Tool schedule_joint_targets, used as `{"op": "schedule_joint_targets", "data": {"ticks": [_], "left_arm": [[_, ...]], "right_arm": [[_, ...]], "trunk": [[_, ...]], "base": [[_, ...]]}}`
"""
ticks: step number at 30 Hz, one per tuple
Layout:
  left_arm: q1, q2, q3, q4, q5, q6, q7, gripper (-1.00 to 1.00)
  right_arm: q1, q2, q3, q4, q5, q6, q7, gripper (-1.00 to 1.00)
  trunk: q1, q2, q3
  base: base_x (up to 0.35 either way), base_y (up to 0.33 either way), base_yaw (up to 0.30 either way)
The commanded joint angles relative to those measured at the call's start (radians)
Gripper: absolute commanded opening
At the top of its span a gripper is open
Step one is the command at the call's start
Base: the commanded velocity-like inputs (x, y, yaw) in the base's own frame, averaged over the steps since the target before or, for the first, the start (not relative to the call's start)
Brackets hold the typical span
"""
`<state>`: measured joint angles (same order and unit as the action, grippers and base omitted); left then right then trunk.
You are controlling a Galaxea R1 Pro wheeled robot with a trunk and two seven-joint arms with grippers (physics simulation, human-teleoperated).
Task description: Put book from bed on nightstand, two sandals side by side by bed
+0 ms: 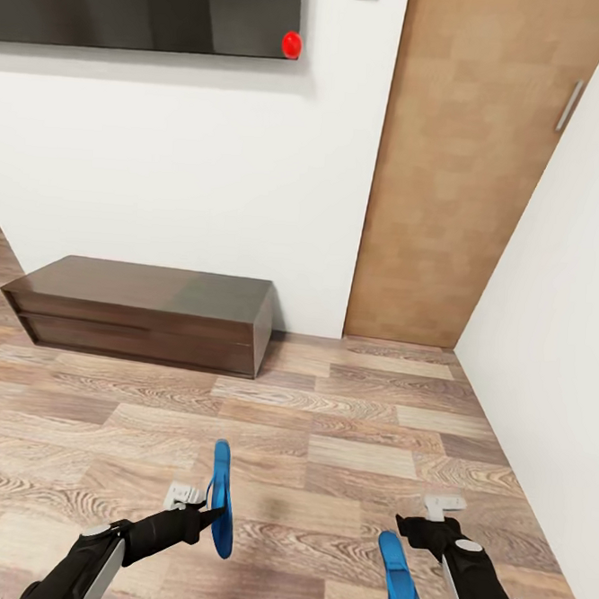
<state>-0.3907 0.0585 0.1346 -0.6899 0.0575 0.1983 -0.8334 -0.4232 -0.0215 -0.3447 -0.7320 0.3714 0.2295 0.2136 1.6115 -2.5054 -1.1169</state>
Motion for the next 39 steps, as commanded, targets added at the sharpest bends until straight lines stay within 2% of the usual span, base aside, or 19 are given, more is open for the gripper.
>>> {"op": "schedule_joint_targets", "data": {"ticks": [1, 39], "left_arm": [[0.000, 0.000, 0.002, 0.000, 0.007, 0.010, -0.004, -1.00], [0.000, 0.004, 0.004, -0.001, 0.013, 0.014, -0.012, -1.00]], "right_arm": [[-0.001, 0.001, -0.004, -0.002, 0.010, 0.004, 0.009, 1.00], [0.000, 0.005, -0.004, 0.000, 0.012, 0.004, 0.009, 1.00]], "trunk": [[0.000, -0.001, -0.005], [0.017, -0.010, -0.152]], "base": [[0.000, 0.000, 0.000], [0.000, 0.000, 0.000]]}}
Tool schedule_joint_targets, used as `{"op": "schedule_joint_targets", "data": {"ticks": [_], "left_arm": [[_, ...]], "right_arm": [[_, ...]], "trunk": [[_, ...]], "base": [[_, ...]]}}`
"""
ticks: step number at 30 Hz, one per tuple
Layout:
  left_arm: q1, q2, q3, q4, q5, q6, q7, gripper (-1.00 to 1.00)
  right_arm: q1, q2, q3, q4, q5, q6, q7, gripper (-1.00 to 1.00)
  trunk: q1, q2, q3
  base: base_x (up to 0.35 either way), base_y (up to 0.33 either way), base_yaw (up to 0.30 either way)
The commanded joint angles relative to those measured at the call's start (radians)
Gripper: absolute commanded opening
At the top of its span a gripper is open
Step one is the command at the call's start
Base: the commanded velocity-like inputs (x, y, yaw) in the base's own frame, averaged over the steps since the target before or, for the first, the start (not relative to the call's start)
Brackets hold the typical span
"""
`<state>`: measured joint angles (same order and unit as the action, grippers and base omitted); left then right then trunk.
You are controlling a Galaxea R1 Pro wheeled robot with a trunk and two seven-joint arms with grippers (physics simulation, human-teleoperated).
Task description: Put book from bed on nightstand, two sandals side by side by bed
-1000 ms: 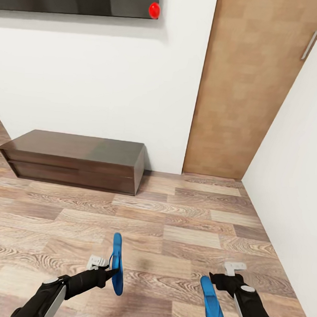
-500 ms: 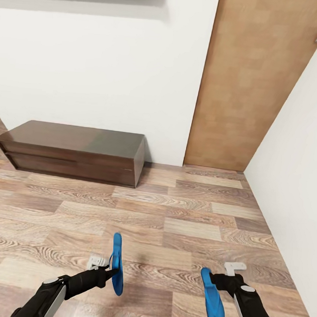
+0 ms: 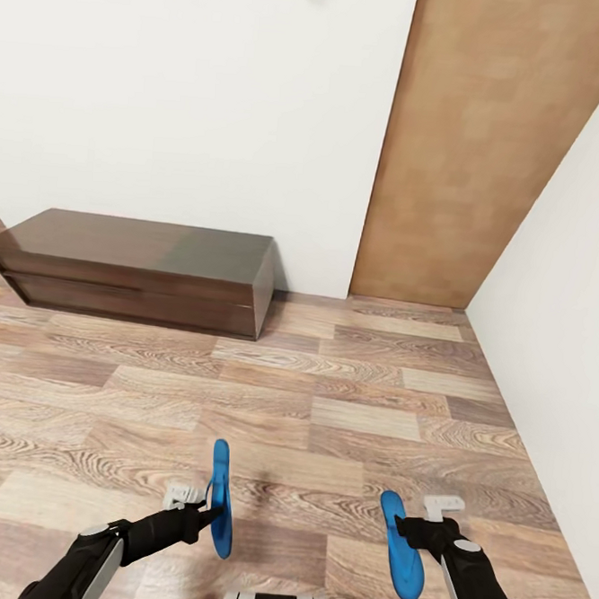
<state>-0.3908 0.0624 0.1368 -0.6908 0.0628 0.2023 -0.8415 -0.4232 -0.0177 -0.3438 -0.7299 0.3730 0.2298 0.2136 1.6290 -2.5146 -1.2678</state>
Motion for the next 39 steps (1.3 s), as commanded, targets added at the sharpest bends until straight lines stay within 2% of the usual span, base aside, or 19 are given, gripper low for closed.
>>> {"op": "schedule_joint_targets", "data": {"ticks": [1, 3, 6, 9, 11, 12, 14, 16, 20, 39], "left_arm": [[0.000, 0.000, 0.002, 0.000, 0.009, 0.012, -0.006, -1.00], [0.000, 0.015, 0.014, -0.003, 0.020, 0.054, -0.045, -1.00], [0.000, 0.063, 0.030, -0.007, 0.053, 0.133, -0.144, -1.00], [0.000, 0.120, 0.038, -0.008, 0.112, 0.187, -0.260, -1.00], [0.000, 0.148, 0.041, -0.009, 0.158, 0.209, -0.292, -1.00], [0.000, 0.154, 0.041, -0.009, 0.171, 0.217, -0.296, -1.00], [-0.001, 0.178, 0.042, -0.009, 0.225, 0.255, -0.307, -1.00], [-0.002, 0.189, 0.041, -0.009, 0.262, 0.281, -0.311, -1.00], [-0.002, 0.199, 0.041, -0.007, 0.311, 0.310, -0.315, -1.00], [-0.002, 0.195, 0.039, -0.006, 0.316, 0.310, -0.312, -1.00]], "right_arm": [[0.000, 0.001, -0.004, -0.002, 0.010, 0.004, 0.009, 1.00], [-0.001, 0.001, -0.004, -0.002, 0.011, 0.004, 0.009, 1.00], [0.000, 0.001, -0.004, -0.002, 0.011, 0.003, 0.009, 1.00], [-0.001, 0.001, -0.004, -0.001, 0.011, 0.003, 0.009, 1.00], [-0.001, 0.001, -0.004, 0.000, 0.011, 0.003, 0.009, 1.00], [-0.001, 0.001, -0.004, 0.000, 0.011, 0.003, 0.009, 1.00], [-0.001, 0.001, -0.004, 0.000, 0.012, 0.004, 0.009, 1.00], [-0.001, 0.001, -0.004, 0.000, 0.011, 0.004, 0.009, 1.00], [0.000, 0.001, -0.004, 0.000, 0.012, 0.003, 0.009, 1.00], [0.000, 0.001, -0.003, 0.000, 0.012, 0.004, 0.009, 1.00]], "trunk": [[0.000, -0.001, -0.005], [0.001, -0.001, -0.012], [0.002, -0.002, -0.024], [0.004, -0.002, -0.036], [0.005, -0.003, -0.043], [0.005, -0.003, -0.047], [0.006, -0.004, -0.055], [0.007, -0.004, -0.063], [0.009, -0.005, -0.078], [0.017, -0.009, -0.152]], "base": [[0.000, 0.000, 0.000], [0.000, 0.000, 0.000], [0.000, 0.000, 0.000], [0.000, 0.000, 0.000], [0.000, 0.000, 0.000], [0.000, 0.000, 0.000], [0.000, 0.000, 0.000], [0.000, 0.000, 0.000], [0.000, 0.000, 0.000], [0.000, 0.000, 0.000]]}}
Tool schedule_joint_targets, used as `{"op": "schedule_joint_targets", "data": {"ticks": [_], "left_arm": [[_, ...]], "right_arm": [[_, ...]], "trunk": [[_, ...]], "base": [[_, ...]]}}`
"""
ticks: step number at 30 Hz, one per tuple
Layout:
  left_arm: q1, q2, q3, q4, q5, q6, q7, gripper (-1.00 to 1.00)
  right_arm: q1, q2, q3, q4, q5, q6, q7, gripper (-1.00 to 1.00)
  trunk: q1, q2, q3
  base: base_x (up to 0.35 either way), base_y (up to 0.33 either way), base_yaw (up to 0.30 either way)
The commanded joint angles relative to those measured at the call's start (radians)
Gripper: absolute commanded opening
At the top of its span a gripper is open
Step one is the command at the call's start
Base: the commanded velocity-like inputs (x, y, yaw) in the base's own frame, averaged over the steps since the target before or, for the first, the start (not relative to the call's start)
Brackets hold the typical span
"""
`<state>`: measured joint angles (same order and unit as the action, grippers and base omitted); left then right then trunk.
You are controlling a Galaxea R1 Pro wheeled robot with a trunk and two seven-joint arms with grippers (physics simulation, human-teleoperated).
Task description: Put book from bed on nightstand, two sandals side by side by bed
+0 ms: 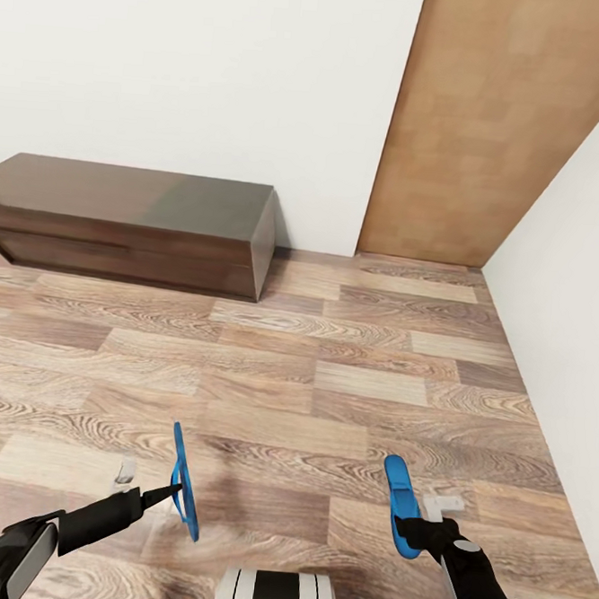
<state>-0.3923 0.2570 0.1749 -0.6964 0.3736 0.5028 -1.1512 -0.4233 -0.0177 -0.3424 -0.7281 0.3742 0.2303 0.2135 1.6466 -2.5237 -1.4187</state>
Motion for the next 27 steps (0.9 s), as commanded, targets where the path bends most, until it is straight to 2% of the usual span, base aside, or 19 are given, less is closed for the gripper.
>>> {"op": "schedule_joint_targets", "data": {"ticks": [1, 27], "left_arm": [[0.000, 0.000, 0.000, 0.000, 0.004, 0.010, -0.001, -1.00], [0.000, -0.002, -0.003, 0.000, 0.001, 0.008, 0.003, -1.00]], "right_arm": [[0.000, 0.001, -0.004, -0.002, 0.010, 0.004, 0.009, 1.00], [0.000, 0.000, -0.005, 0.001, 0.009, 0.004, 0.009, 1.00]], "trunk": [[0.000, -0.001, -0.005], [0.012, -0.007, -0.105]], "base": [[0.000, 0.000, 0.000], [0.000, 0.000, 0.000]]}}
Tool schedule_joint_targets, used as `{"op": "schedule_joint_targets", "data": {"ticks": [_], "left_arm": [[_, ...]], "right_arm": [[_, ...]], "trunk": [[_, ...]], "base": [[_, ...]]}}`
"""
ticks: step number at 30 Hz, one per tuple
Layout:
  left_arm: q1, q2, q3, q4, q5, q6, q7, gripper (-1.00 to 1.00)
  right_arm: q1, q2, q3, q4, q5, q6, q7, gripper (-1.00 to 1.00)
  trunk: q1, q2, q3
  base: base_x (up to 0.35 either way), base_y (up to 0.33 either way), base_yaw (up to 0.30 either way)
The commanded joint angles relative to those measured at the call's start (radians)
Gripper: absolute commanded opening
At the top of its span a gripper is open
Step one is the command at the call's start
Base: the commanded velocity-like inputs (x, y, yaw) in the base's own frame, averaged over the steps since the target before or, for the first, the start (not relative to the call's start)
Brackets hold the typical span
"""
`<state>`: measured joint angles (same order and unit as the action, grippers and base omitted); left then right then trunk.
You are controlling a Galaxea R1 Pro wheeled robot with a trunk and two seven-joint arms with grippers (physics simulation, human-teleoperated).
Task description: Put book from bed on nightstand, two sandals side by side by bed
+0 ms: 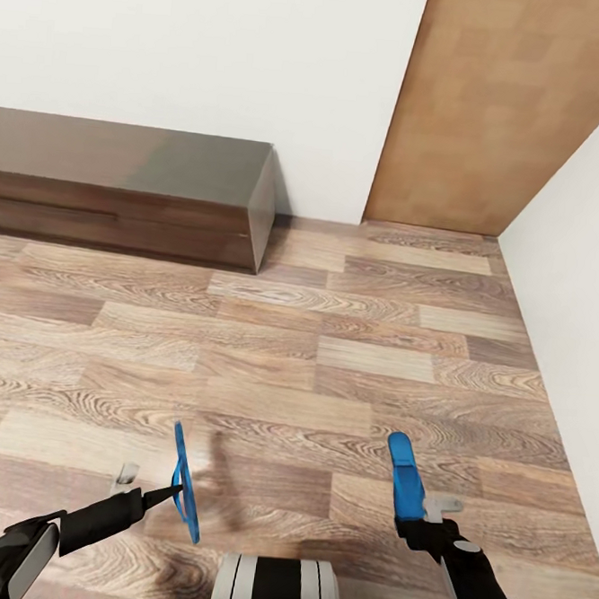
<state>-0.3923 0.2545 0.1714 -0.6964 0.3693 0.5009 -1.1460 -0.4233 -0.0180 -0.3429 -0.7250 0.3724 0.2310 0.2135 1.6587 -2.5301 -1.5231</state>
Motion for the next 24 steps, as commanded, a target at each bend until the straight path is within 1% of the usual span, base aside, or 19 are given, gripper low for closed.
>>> {"op": "schedule_joint_targets", "data": {"ticks": [1, 2, 10, 16, 24], "left_arm": [[0.000, 0.000, 0.000, 0.000, 0.004, 0.010, -0.002, -1.00], [0.000, 0.000, 0.000, 0.000, 0.004, 0.010, -0.002, -1.00], [0.000, 0.001, 0.002, 0.000, 0.007, 0.009, -0.003, -1.00], [0.000, 0.001, 0.003, 0.000, 0.008, 0.009, -0.005, -1.00], [0.000, 0.000, 0.002, 0.000, 0.008, 0.008, -0.004, -1.00]], "right_arm": [[-0.001, 0.001, -0.004, -0.002, 0.011, 0.004, 0.008, 1.00], [-0.001, 0.001, -0.004, -0.002, 0.011, 0.004, 0.008, 1.00], [0.000, 0.000, -0.005, -0.002, 0.010, 0.004, 0.009, 1.00], [0.000, 0.000, -0.005, -0.003, 0.010, 0.004, 0.009, 1.00], [0.000, 0.000, -0.005, -0.005, 0.010, 0.004, 0.009, 1.00]], "trunk": [[0.000, 0.000, -0.005], [0.001, -0.001, -0.008], [0.001, -0.001, -0.008], [0.001, -0.001, -0.008], [0.001, -0.001, -0.008]], "base": [[0.000, 0.000, 0.000], [0.000, 0.000, 0.000], [0.004, 0.000, 0.000], [0.174, 0.000, 0.000], [0.043, 0.000, 0.000]]}}
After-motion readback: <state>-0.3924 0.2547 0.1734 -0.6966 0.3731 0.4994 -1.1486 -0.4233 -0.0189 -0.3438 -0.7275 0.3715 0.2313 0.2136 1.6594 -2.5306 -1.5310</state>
